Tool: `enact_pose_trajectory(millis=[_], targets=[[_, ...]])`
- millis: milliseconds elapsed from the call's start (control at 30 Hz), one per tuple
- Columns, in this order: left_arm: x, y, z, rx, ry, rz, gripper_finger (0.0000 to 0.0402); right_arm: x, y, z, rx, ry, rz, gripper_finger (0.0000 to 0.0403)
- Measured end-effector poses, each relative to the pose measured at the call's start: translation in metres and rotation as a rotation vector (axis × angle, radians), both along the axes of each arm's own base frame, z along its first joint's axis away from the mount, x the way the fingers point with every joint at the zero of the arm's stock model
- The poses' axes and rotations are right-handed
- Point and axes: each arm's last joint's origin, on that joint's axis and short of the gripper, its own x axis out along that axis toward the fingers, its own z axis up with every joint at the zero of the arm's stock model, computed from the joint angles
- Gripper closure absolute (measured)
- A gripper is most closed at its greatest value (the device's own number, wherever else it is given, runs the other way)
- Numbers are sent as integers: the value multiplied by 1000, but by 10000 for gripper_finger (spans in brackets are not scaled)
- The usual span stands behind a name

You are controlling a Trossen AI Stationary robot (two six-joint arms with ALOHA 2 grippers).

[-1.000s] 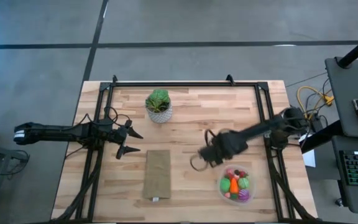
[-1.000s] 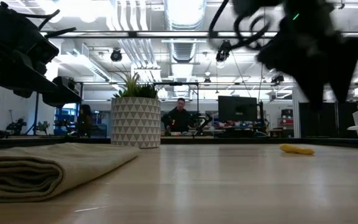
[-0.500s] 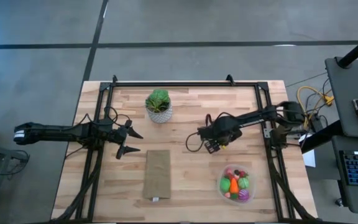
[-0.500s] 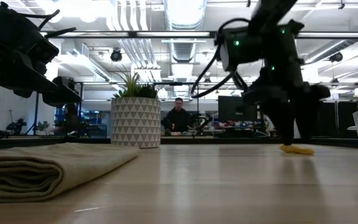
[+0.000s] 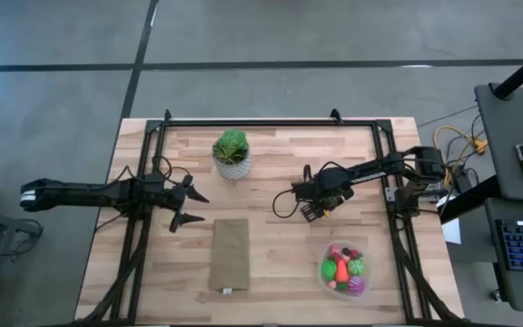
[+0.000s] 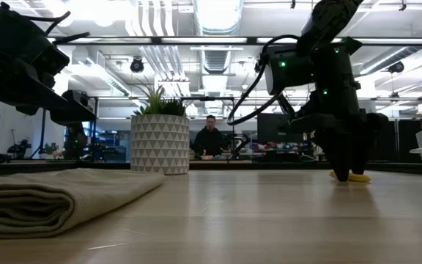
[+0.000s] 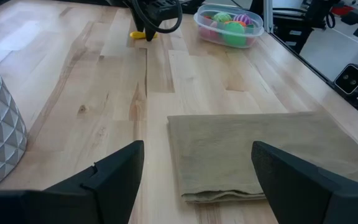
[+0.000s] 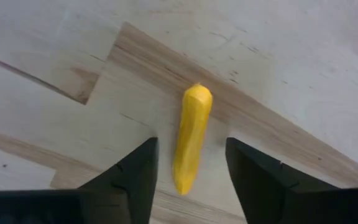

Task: Pick and placing Produce into tupperware
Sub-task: Put the baby corn into the transparent container

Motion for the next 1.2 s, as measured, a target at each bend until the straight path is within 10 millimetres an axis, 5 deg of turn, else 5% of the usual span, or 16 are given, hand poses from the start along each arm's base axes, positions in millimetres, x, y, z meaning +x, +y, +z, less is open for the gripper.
enact_pose_trajectory(millis=[533,767,1000,1200], targets=[[0,0,0,0,0,0,118,5,-2,1,28,-46,-12,359],[0,0,0,0,0,0,118,20,3,35,11,-154,-22,374],[0,0,0,0,0,0,118,13,46,102,138,-121,-63,374],[0,0,0,0,0,0,118,-10,107,132,219,24,-177,374]])
